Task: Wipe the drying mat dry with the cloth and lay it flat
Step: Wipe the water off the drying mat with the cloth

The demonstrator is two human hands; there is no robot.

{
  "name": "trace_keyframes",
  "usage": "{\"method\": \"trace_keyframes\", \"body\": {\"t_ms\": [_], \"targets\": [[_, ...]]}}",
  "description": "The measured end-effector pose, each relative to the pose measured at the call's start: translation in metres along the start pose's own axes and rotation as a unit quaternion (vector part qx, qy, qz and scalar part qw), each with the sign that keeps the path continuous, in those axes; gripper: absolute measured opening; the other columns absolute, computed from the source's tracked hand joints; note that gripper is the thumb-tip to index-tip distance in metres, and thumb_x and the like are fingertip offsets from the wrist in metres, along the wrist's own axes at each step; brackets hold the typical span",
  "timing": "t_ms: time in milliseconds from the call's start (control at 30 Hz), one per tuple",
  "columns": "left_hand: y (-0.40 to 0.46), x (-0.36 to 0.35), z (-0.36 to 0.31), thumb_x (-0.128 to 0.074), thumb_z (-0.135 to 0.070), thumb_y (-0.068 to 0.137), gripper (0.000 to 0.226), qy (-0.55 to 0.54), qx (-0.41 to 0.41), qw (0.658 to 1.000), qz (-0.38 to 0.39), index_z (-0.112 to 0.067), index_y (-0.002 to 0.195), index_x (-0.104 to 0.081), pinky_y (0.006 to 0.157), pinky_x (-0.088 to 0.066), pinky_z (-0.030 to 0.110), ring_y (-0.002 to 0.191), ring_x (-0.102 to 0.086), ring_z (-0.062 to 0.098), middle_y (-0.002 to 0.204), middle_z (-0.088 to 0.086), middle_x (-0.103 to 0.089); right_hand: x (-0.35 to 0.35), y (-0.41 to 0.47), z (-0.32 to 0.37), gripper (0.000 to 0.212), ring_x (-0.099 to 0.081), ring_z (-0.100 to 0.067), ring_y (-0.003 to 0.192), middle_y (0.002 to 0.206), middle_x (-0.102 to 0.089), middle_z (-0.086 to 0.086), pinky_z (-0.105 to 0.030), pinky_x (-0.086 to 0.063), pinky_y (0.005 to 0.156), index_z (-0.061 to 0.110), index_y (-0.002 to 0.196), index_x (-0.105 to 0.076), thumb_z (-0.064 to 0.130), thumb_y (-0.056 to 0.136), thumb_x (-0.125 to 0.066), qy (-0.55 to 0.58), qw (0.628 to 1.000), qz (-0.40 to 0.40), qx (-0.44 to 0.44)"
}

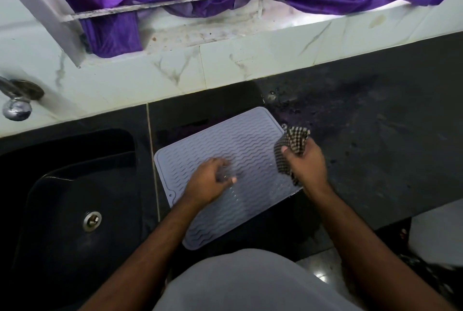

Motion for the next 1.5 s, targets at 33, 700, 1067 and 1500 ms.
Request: {"method": "trace_keyframes", "body": {"t_ms": [33,700,1067,1500], "targets": [[0.003,-0.004,0.003,-0.069,-0.06,0.084,0.073,0.106,-0.018,0.994,0.028,-0.032,0.147,-0.044,0.117,-0.032,0.045,0.139,-0.038,0.017,0.153,-0.004,-0.042,0.008,0.004,0.006,0.032,-0.066,-0.021,0.103,0.108,-0.07,0.002,-0.039,-0.053,0.095,0.019,0.12,-0.06,0.024,0.091,-0.069,-0.07,0.996,-0.03,0.037],[0.009,-0.034,0.051,-0.057,-0.092,0.046,0.133,0.2,-0.049,0.977,0.059,-0.041,0.158,-0.007,0.124,0.007,0.05,0.155,0.01,0.016,0.168,-0.015,0.004,-0.146,-0.064,-0.024,0.055,-0.055,-0.039,0.125,0.152,-0.037,-0.033,-0.042,-0.052,0.092,0.0,0.146,-0.031,0.015,0.097,-0.05,-0.522,0.838,0.128,0.094],[0.005,-0.021,0.043,-0.058,-0.079,0.051,0.131,0.086,-0.067,0.99,0.09,-0.032,0.161,-0.002,0.123,0.009,0.05,0.155,0.008,0.018,0.169,-0.006,-0.003,-0.131,-0.087,0.002,0.025,-0.068,-0.035,0.094,0.1,-0.073,-0.016,-0.04,-0.051,0.08,0.009,0.113,-0.063,0.025,0.095,-0.058,-0.26,0.956,0.118,0.065],[-0.028,0.0,0.012,-0.068,-0.018,0.096,0.027,-0.47,0.095,0.877,0.041,-0.007,0.119,-0.06,0.074,-0.059,0.035,0.094,-0.071,0.018,0.116,0.013,-0.07,-0.081,-0.065,0.007,0.019,-0.074,-0.026,0.094,0.107,-0.076,-0.013,-0.038,-0.062,0.077,0.011,0.114,-0.067,0.021,0.098,-0.063,0.138,0.957,0.191,-0.17]]}}
Point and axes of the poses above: each hand's wrist, its own y-axis towards the middle knuckle, its own x-axis out of the back of the hand, z = x × y, the point moved 6 cm from there along y, towards the middle knuckle
